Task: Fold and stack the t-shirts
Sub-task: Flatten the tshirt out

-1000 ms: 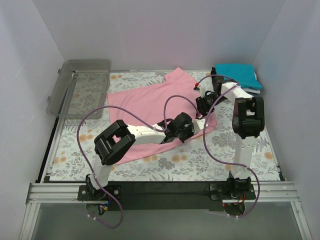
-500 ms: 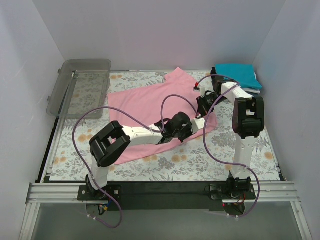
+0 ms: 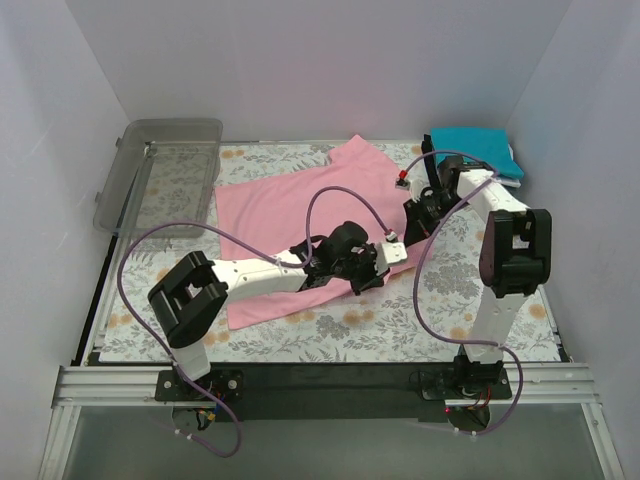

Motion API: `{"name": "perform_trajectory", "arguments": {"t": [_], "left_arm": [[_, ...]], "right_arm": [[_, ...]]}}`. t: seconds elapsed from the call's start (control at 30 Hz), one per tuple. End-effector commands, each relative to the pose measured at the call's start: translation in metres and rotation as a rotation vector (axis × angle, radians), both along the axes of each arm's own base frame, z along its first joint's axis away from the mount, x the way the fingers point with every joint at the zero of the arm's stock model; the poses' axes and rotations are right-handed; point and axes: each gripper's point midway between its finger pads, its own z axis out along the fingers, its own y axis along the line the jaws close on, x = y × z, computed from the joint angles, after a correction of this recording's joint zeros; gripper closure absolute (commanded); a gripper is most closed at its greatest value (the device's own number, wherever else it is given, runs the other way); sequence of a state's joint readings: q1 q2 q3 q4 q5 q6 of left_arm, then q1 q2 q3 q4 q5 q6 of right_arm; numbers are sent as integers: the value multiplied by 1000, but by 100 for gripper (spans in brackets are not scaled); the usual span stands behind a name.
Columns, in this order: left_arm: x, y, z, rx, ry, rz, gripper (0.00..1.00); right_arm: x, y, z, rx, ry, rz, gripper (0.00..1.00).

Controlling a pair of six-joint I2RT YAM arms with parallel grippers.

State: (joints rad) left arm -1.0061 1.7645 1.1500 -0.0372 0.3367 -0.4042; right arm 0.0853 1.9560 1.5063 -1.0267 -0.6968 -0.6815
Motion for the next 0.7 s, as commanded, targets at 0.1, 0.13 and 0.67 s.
{"name": "perform_trajectory", "arguments": {"t": [0.1,0.13,0.67], "left_arm": [[-53,15,-5,5,139,-177,100],[-57,15,-6,4,146,-191,100],[-77,142,42,25,287,-34,67]], "right_arm": [[-62,-21,15,-59,-15,158,99],[-75,-24,9,-70,10,171,99],[-132,-60,26,-198,-172,454,57]]}}
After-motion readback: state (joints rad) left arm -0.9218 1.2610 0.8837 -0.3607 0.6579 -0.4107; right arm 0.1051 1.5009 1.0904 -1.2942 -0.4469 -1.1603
